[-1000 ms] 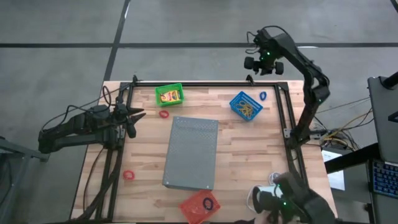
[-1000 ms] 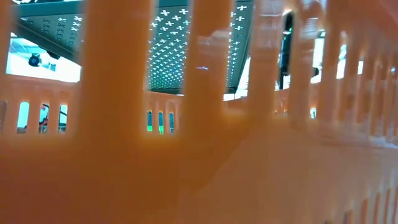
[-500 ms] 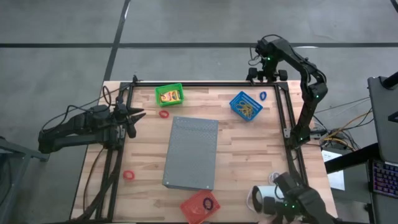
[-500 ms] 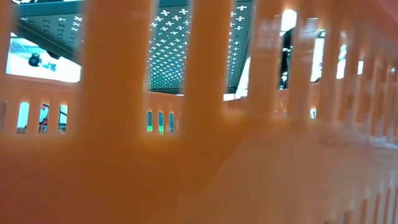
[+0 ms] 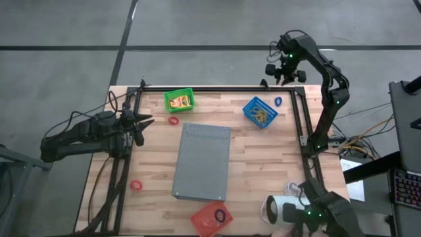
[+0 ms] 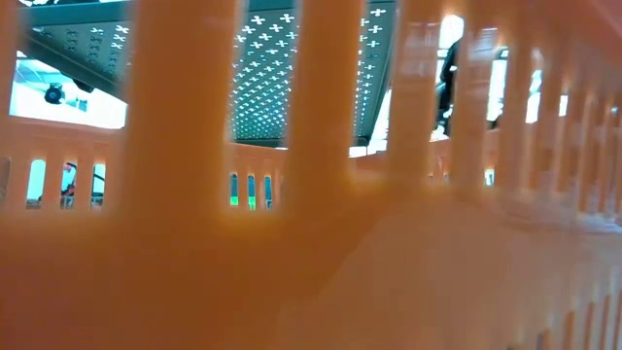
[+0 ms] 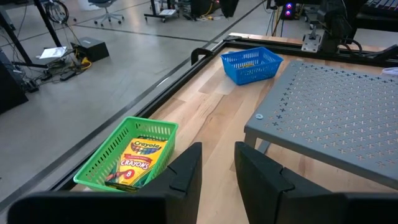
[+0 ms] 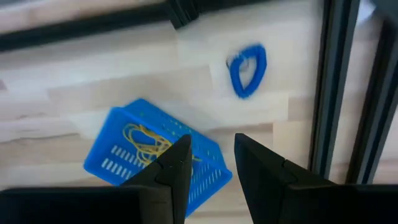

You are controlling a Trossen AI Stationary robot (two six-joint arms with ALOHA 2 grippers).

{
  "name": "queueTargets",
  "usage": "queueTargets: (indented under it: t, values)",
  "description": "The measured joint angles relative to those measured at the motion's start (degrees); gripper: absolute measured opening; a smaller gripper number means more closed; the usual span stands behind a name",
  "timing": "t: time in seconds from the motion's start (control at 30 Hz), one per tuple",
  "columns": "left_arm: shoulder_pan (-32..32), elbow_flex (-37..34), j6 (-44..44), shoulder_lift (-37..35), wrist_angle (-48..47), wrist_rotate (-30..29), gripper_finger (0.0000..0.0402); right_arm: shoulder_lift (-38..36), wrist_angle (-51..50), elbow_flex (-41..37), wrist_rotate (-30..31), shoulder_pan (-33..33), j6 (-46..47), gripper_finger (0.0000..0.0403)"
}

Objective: Pick & Place Office Desk Supplies
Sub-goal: Adjust the blue basket on the table

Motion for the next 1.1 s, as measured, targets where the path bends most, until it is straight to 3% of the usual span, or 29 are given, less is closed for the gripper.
queueTargets:
  t: [0.7,1.1]
  values:
    - [0.0,0.0,0.0,0.0,0.0,0.0,0.0098,-1.0,0.7,1.3,1.3,1.4,-3.7,0.0118]
    - [0.0,0.0,0.0,0.0,0.0,0.0,0.0098,-1.0,16.3,1.4,1.3,-2.0,-3.5,0.0118]
